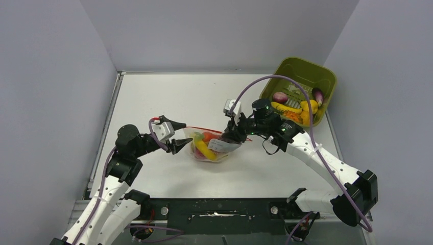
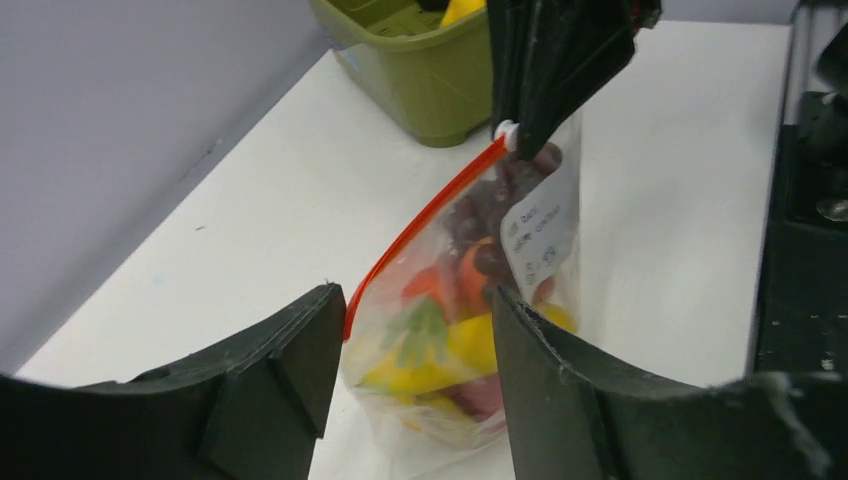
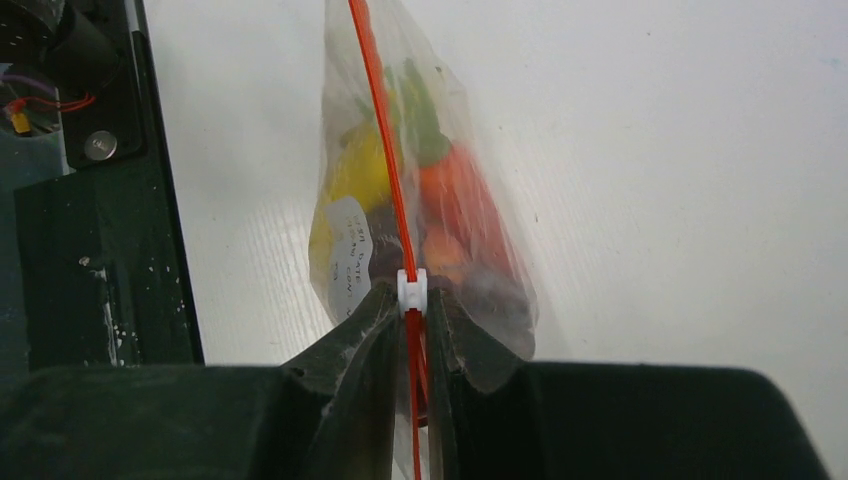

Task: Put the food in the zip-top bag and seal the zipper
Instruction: Zip the zipper food storage bag at the center of the board, then place the zipper food storage bag at the center of the board.

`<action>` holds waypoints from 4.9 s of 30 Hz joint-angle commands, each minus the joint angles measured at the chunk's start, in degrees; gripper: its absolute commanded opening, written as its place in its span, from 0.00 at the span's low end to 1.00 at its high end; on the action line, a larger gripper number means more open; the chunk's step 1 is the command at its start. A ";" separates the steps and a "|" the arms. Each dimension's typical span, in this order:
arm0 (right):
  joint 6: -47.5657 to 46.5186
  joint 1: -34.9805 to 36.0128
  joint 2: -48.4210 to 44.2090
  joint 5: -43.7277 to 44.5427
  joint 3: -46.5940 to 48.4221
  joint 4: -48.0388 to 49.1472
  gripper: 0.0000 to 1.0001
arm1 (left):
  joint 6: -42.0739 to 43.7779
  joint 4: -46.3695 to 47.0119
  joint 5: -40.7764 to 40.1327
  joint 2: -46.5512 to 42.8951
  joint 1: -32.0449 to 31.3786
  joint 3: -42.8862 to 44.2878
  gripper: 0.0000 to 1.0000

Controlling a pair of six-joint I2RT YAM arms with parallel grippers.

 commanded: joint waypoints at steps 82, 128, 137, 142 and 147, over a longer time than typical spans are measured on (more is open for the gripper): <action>0.61 -10.39 -18.51 15.58 -2.46 -6.88 0.00 | 9.89 -12.70 -3.89 6.90 -1.05 8.09 0.00; 14.84 -10.42 -25.32 27.92 -9.14 9.80 0.98 | -38.58 5.39 -34.91 27.70 -5.71 11.94 0.00; 19.30 -10.44 -24.88 29.83 -11.42 12.23 0.98 | -36.71 8.85 -38.88 26.65 4.13 7.37 0.00; 20.29 -10.44 -22.09 31.65 -9.24 10.61 0.98 | -35.63 7.26 -40.85 26.19 7.06 7.30 0.05; 21.14 -10.44 -19.63 30.65 -8.41 10.65 0.98 | -35.85 8.66 -42.61 24.33 8.08 5.51 0.20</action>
